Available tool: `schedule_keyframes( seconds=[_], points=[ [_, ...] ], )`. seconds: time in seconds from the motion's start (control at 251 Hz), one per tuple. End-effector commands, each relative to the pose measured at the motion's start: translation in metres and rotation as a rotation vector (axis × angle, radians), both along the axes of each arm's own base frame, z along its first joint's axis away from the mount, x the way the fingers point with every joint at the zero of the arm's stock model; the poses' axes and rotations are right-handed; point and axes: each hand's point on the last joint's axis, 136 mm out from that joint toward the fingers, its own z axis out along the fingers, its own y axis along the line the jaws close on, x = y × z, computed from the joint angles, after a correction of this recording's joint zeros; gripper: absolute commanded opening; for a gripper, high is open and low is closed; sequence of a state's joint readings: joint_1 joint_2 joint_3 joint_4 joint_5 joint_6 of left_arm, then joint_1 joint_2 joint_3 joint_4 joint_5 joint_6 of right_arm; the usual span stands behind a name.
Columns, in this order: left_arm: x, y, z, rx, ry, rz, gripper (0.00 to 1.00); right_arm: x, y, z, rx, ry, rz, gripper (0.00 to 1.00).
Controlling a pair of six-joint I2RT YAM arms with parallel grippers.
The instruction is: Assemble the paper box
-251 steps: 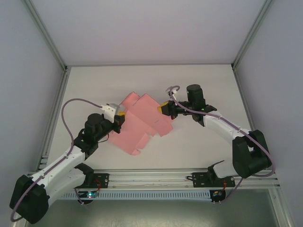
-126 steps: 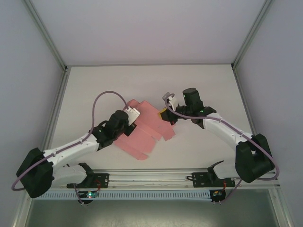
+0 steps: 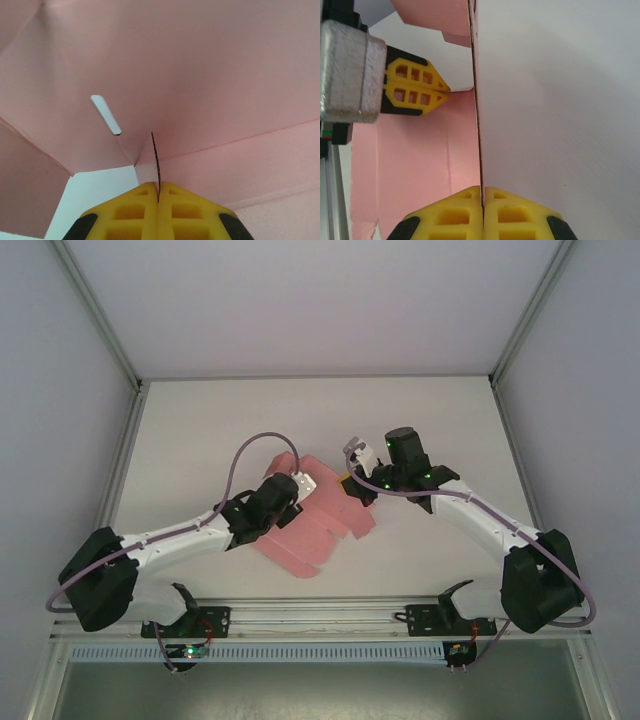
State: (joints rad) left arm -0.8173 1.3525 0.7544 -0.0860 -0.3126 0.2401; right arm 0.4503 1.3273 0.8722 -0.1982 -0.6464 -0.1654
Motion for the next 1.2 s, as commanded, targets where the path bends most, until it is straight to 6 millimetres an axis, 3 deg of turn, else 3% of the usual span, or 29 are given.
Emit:
schedule_keyframes(
  seconds=[0.0, 0.251, 0.347, 0.627, 0.746, 0.846, 0.942, 1.01, 1.089, 1.173, 1.193],
  points=[
    [-0.011, -0.049, 0.008, -0.069, -0.039, -0.149, 0.00, 0.003, 0.015, 0.041, 0.076, -0.146, 0.052, 0.00],
    [-0.006, -0.074, -0.019, 0.229, -0.214, -0.157, 0.00, 0.006, 0.012, 0.038, 0.051, -0.158, 0.028, 0.00],
    [-0.005, -0.082, -0.030, 0.250, -0.209, -0.159, 0.00, 0.008, 0.009, 0.035, 0.030, -0.171, 0.015, 0.00],
    [-0.016, -0.091, -0.023, 0.082, -0.174, -0.164, 0.00, 0.016, 0.001, 0.022, -0.049, -0.197, -0.015, 0.00],
    [-0.013, -0.076, -0.018, -0.020, -0.163, -0.094, 0.00, 0.019, -0.004, 0.009, -0.111, -0.219, -0.013, 0.00],
    [-0.013, -0.061, -0.011, -0.202, -0.098, -0.039, 0.01, 0.020, -0.006, 0.002, -0.141, -0.226, -0.001, 0.00],
    [-0.021, -0.051, 0.006, -0.361, -0.074, -0.022, 0.23, 0.016, -0.003, 0.000, -0.148, -0.240, 0.040, 0.00],
    [-0.028, -0.043, 0.020, -0.436, -0.079, -0.019, 0.49, 0.014, -0.002, -0.001, -0.161, -0.259, 0.060, 0.00],
    [-0.033, -0.029, 0.035, -0.516, -0.096, 0.008, 0.68, 0.013, -0.001, -0.003, -0.179, -0.286, 0.070, 0.00],
    [-0.035, -0.010, 0.049, -0.595, -0.110, 0.070, 0.99, 0.011, 0.000, -0.005, -0.201, -0.309, 0.087, 0.00],
    [-0.035, -0.006, 0.052, -0.608, -0.115, 0.086, 1.00, 0.011, 0.001, -0.006, -0.207, -0.313, 0.091, 0.00]
  ],
)
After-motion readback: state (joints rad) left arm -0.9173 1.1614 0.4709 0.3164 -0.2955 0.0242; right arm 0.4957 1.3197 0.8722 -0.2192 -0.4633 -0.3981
